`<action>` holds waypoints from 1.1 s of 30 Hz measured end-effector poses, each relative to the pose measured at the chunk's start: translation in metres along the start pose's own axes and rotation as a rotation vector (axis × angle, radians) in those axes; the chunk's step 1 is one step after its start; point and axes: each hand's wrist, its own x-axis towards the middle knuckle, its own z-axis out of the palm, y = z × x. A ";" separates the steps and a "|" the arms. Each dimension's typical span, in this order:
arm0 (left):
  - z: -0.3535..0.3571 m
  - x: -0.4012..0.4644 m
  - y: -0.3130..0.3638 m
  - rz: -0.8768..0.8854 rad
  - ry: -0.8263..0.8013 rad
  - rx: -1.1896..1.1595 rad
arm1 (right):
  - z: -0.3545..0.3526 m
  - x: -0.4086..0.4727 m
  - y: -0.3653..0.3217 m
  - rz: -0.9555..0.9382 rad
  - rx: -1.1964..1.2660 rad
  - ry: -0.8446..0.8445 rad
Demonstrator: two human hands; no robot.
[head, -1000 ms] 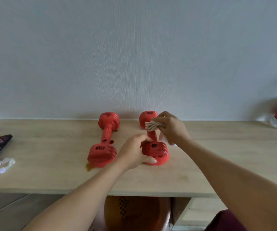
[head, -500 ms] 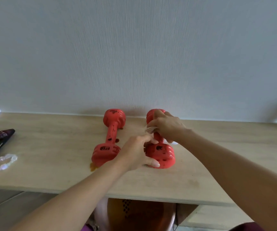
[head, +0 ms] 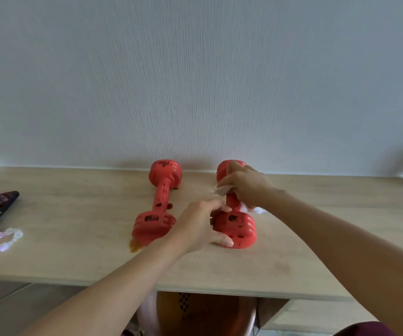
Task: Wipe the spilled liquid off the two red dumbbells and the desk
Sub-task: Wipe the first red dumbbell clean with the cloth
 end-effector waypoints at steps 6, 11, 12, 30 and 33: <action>0.002 -0.001 -0.004 -0.010 -0.018 -0.017 | -0.004 -0.031 0.007 -0.080 0.228 -0.117; 0.009 -0.001 -0.001 -0.013 0.003 -0.065 | 0.005 -0.026 0.012 -0.012 0.295 -0.001; 0.009 -0.001 0.000 -0.015 -0.002 -0.064 | 0.007 -0.020 0.014 0.023 0.306 0.057; 0.009 0.001 -0.010 -0.023 0.011 -0.208 | 0.003 -0.010 0.016 0.107 0.301 0.151; 0.008 -0.002 -0.016 -0.035 -0.001 -0.272 | 0.001 -0.031 0.008 0.031 0.316 0.025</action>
